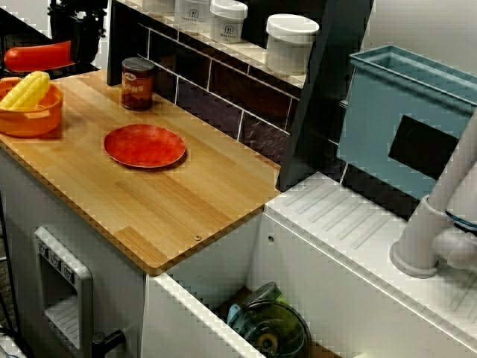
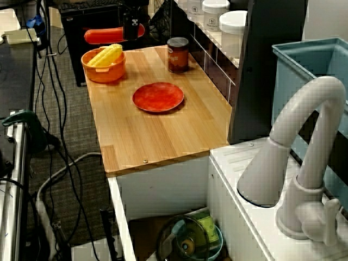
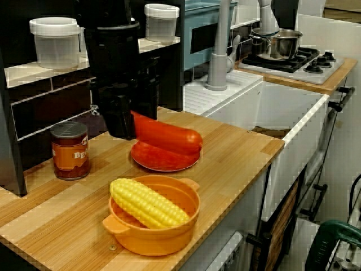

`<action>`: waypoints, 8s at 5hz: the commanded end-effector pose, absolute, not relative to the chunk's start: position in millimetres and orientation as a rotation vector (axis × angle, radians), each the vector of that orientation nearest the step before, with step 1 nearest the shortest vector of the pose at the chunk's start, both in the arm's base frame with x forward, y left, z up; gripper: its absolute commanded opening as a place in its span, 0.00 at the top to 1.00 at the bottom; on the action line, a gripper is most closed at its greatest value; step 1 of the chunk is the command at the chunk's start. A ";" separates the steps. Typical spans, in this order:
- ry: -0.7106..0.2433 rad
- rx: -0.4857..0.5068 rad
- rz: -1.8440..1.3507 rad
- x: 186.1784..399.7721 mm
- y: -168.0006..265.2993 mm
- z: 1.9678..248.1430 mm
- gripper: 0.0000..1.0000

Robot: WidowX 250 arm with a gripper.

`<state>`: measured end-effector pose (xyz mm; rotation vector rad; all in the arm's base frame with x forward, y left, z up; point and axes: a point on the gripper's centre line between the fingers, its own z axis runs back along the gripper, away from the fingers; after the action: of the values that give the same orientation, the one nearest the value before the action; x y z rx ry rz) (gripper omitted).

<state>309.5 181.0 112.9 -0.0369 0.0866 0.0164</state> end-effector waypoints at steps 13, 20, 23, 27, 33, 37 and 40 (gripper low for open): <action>0.137 -0.230 0.013 318.8 95.3 54.0 0.00; 0.009 -0.188 0.045 299.9 112.6 77.4 0.00; -0.156 -0.165 0.114 282.5 139.7 96.6 0.00; -0.140 -0.177 -0.092 288.0 131.8 62.4 0.00; -0.038 -0.208 -0.094 284.4 127.3 57.5 0.00; -0.096 -0.150 -0.077 297.5 141.7 80.8 0.00; -0.141 -0.090 -0.081 317.8 152.7 87.2 0.00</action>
<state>313.1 149.8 73.0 -0.1191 -0.1021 -0.0725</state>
